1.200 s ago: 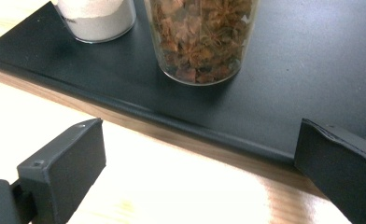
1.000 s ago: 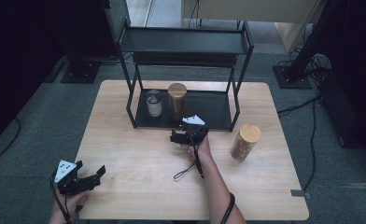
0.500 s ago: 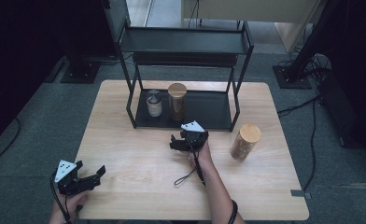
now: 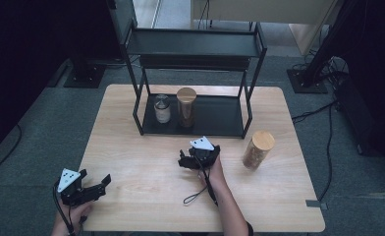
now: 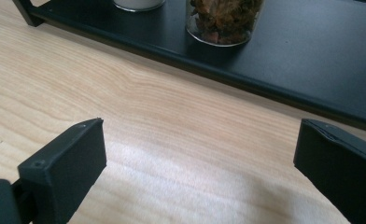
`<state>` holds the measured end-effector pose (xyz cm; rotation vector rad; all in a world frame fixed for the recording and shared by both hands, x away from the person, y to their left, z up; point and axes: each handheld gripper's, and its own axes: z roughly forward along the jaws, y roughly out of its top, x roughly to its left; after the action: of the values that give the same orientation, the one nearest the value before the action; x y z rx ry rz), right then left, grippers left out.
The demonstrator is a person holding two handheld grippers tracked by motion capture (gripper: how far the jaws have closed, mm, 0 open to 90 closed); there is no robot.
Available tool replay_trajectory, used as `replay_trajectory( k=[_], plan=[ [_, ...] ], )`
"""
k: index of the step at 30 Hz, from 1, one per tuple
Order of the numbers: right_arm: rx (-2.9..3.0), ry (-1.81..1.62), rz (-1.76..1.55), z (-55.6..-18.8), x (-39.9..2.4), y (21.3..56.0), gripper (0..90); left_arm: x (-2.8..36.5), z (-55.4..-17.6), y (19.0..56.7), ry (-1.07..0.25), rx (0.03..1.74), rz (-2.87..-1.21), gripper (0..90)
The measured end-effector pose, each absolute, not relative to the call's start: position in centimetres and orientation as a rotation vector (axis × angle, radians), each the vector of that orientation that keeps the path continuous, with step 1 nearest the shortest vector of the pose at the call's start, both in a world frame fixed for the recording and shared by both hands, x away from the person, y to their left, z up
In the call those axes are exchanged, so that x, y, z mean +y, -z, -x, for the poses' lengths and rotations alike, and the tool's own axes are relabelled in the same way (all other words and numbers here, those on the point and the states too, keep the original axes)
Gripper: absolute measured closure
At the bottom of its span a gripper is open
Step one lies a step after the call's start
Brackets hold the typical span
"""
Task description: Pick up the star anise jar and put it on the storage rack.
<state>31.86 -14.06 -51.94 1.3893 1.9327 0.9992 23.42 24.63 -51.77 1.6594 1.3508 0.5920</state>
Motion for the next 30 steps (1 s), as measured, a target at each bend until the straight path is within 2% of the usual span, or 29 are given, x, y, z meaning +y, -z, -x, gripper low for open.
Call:
replay_trajectory(
  k=[30],
  plan=[
    [1.911,-1.027,-1.357,-27.3,-15.2,51.9,2.3,24.6,-23.4,51.8,-0.599,1.351,-1.663,1.1]
  ],
)
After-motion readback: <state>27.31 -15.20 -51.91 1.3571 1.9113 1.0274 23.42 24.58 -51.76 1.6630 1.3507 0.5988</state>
